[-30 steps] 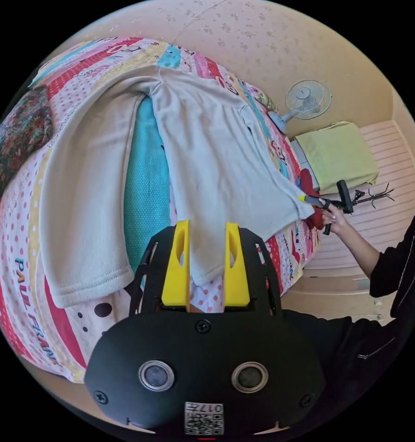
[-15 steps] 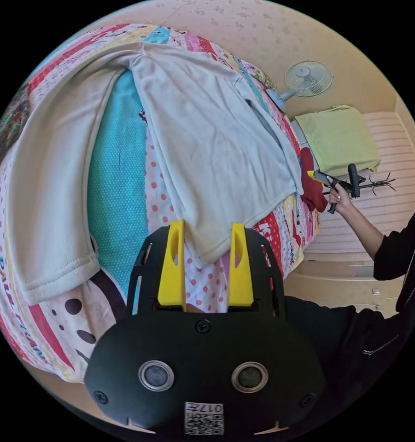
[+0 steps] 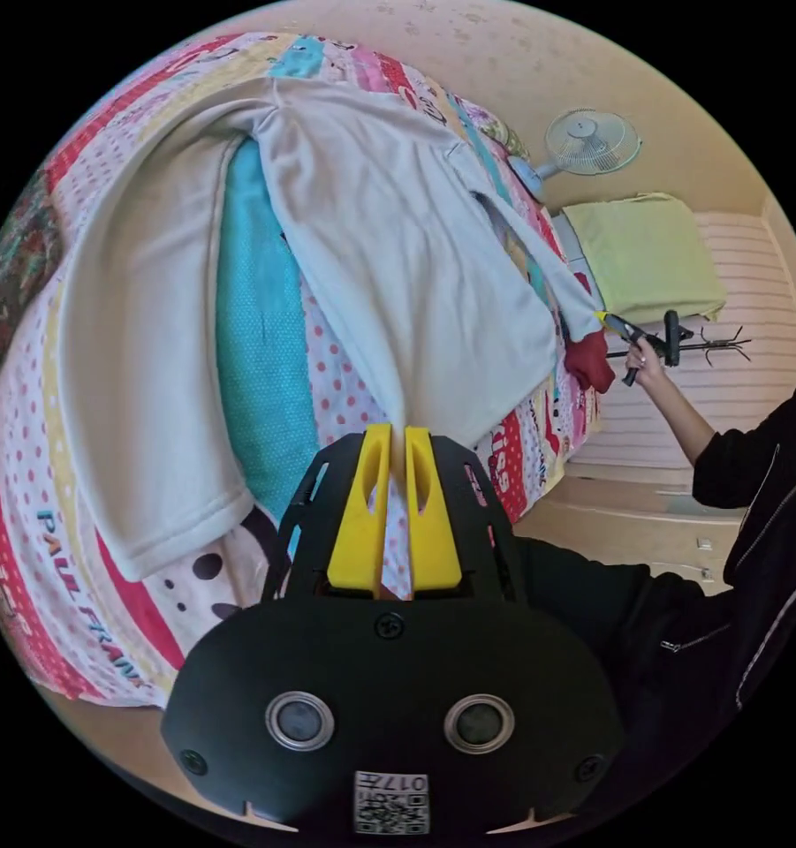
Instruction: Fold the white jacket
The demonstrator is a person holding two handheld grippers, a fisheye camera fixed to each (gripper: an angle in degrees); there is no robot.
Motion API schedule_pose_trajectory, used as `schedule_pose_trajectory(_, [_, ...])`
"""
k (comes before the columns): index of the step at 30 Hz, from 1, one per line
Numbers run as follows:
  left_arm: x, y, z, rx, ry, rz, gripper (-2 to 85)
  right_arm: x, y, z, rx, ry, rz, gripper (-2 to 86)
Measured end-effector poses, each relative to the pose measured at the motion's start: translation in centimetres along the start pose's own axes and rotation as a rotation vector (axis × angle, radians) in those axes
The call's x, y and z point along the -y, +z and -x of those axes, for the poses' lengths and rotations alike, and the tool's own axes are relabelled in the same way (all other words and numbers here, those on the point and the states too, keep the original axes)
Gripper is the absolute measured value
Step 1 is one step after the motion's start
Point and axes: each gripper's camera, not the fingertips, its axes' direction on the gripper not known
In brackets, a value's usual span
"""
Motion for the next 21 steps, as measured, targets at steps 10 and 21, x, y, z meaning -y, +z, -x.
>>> schedule_pose_trajectory(10, [-1.7, 1.0, 3.6, -0.083, -0.116, -0.064, 7.6, -4.5, 4.1, 1.9, 0.247, 0.013, 0.002, 9.6])
schedule_pose_trajectory(21, [-1.2, 5.7, 6.8, -0.275, -0.214, -0.036, 12.1, -10.6, 16.4, 12.6, 0.546, -0.132, 0.379, 7.3])
